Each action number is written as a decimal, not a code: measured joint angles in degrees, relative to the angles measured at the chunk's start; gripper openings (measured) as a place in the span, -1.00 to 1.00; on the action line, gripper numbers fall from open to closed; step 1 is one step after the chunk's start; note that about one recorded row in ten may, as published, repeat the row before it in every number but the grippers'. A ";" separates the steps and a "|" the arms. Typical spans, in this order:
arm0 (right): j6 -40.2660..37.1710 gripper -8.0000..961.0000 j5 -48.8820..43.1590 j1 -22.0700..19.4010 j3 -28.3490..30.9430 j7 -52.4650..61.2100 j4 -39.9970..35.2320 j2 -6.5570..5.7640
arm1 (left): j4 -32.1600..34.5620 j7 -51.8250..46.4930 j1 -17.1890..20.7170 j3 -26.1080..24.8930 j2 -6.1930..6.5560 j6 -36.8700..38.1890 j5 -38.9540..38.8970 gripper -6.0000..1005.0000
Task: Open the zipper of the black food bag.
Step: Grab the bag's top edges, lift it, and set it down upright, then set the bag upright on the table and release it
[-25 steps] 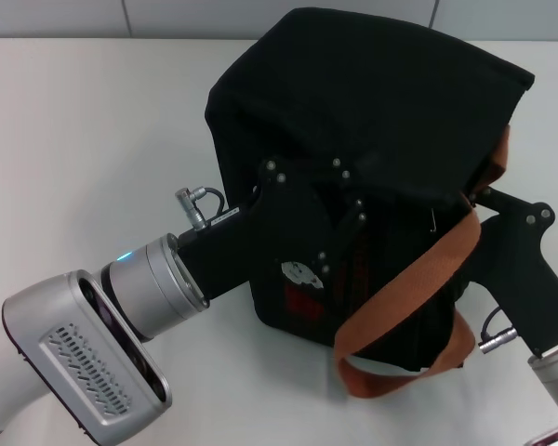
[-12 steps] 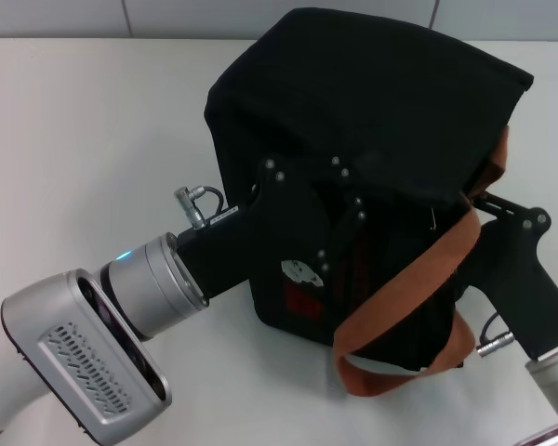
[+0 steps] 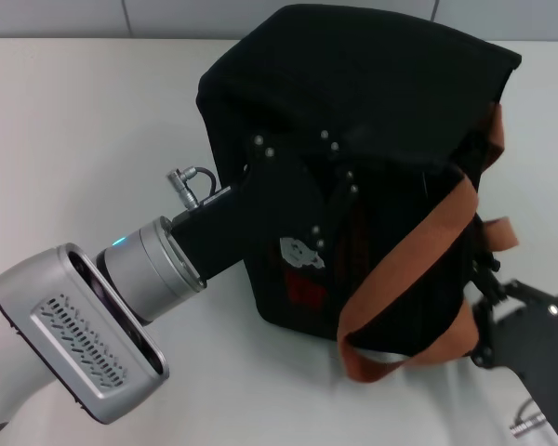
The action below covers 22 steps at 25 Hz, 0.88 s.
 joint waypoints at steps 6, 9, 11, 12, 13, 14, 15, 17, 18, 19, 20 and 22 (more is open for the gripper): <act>-6.40 -0.90 0.74 -3.74 -0.32 3.13 -1.23 -0.05 | -0.76 -4.42 0.37 -3.59 0.00 -0.82 -0.30 -0.82; -11.47 -0.89 0.76 -4.37 -0.18 5.85 -1.23 -0.09 | -2.21 -9.65 1.56 -7.16 0.00 -1.53 -0.51 -0.82; -18.84 -0.88 0.76 -4.59 -0.24 13.83 -2.38 -0.42 | -4.81 -19.36 5.84 -14.56 -0.01 -3.76 -0.49 -0.82; -18.84 -0.81 0.76 -4.59 -0.24 13.83 -2.38 -0.42 | -4.81 -19.36 5.84 -14.56 -0.01 -3.76 -0.49 -0.81; -21.04 -0.74 0.77 -4.45 -0.33 17.24 -3.44 -0.50 | -5.06 -22.00 7.27 -15.69 0.00 -4.26 -0.51 -0.81; -22.76 -0.68 0.76 -4.23 -0.40 20.89 -4.79 -0.51 | -5.22 -24.33 8.49 -16.51 0.00 -4.69 -0.53 -0.81; -24.60 -0.61 0.75 -3.85 -0.47 25.56 -6.58 -0.51 | -5.10 -27.71 10.17 -17.25 0.01 -5.06 -0.61 -0.80; -28.05 -0.41 -0.17 -1.28 -0.82 40.83 -12.79 -0.53 | -3.59 -36.59 14.01 -17.56 0.01 -5.91 0.54 -0.80; -28.53 -0.29 -0.79 -0.44 -1.18 44.77 -14.45 -0.52 | -3.10 -36.67 13.99 -17.17 0.01 -6.20 1.59 -0.79; -28.53 -0.17 -0.79 -0.44 -1.18 44.77 -14.45 -0.52 | -3.10 -36.67 13.99 -17.17 0.01 -6.20 1.59 -0.79; -29.20 -0.05 -2.42 1.39 -2.35 52.06 -18.16 -0.56 | -1.96 -36.57 13.42 -16.52 0.02 -7.29 4.79 -0.78; -29.58 0.02 -3.23 2.15 -3.00 55.01 -19.84 -0.57 | -1.69 -36.61 12.94 -16.38 -0.02 -8.44 6.50 -0.78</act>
